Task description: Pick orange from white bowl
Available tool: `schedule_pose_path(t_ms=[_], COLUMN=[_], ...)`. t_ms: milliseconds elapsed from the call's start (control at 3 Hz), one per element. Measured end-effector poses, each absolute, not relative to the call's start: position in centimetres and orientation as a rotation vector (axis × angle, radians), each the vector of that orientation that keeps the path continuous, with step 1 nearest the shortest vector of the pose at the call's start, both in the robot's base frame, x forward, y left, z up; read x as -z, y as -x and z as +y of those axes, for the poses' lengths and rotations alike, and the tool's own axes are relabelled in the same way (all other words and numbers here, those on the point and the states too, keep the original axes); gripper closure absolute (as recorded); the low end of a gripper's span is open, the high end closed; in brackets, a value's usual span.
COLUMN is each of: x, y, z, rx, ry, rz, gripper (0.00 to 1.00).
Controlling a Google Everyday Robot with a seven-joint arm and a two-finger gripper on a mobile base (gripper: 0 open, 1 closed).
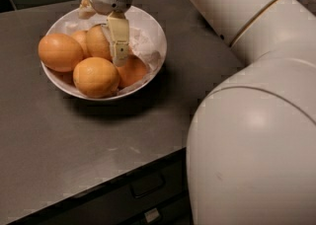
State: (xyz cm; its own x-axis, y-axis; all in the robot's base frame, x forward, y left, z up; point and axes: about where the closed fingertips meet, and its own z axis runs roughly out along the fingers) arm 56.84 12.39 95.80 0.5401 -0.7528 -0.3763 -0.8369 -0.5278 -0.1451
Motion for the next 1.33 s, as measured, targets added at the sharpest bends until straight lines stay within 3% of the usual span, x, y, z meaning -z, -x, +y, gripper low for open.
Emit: schedule_pose_path(t_ms=[667,1000,1333], x=[-96.9,-96.1,-95.6], y=[-56.0,-55.3,-55.2], z=[12.0,11.4,10.9], rx=[-0.342,-0.378,-0.402], ry=[2.416,2.424,2.426], rz=[1.383,1.420,1.444], gripper=[0.00,0.17,0.21])
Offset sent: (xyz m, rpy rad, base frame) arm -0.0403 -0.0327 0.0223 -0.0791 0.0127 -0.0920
